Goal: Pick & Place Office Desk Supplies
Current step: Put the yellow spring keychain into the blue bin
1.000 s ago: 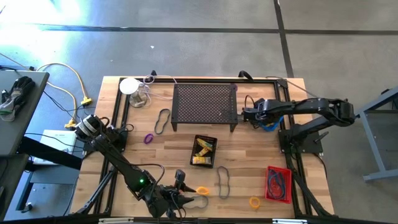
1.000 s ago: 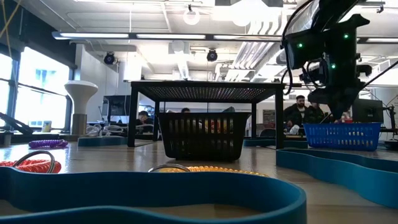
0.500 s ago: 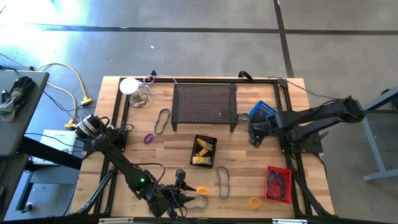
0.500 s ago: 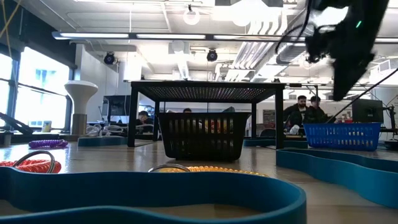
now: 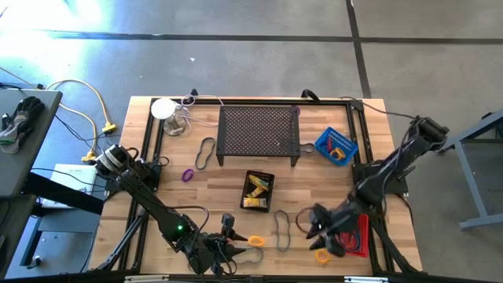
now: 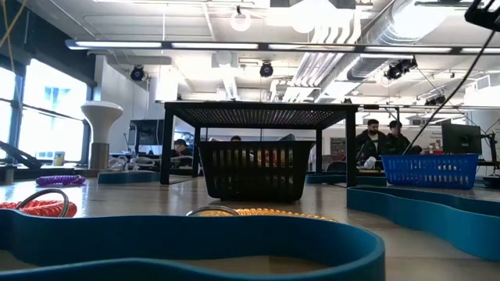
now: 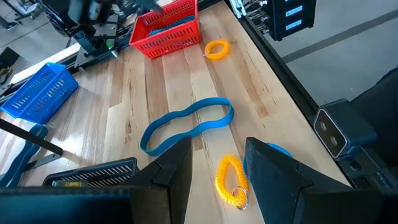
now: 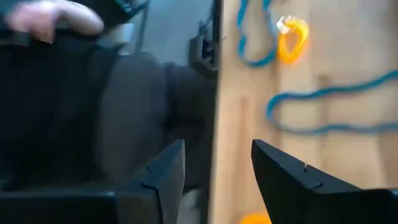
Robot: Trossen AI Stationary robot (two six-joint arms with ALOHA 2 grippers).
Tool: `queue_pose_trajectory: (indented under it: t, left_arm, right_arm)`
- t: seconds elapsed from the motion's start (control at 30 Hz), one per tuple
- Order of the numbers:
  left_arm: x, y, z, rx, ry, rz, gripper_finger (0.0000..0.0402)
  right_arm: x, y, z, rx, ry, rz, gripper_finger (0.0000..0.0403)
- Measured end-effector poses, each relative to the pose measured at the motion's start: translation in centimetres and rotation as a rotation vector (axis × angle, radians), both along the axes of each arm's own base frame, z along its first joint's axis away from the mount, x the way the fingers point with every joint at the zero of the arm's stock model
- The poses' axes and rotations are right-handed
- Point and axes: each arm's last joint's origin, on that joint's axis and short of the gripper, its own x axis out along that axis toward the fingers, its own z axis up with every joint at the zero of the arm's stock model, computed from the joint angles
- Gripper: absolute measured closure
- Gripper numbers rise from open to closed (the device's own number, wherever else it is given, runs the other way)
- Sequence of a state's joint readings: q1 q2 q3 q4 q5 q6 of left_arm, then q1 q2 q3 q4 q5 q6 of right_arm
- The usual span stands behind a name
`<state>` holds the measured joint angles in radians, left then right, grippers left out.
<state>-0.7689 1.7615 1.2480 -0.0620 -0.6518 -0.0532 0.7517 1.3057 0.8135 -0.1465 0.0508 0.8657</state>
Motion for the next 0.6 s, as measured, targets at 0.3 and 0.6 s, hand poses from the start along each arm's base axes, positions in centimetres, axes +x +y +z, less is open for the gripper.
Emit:
queue_pose_trajectory:
  t: [0.3, 0.6]
  left_arm:
    - [0.1, 0.1, 0.0, -0.013, 0.000, 0.008, 0.0259]
    - [0.2, 0.2, -0.1, -0.015, 0.006, 0.017, 0.0259]
  right_arm:
    - [0.3, 1.8, -7.6, -0.333, 0.222, -0.035, 0.0241]
    - [-0.2, 2.0, -10.2, -0.299, 0.479, -0.013, 0.0241]
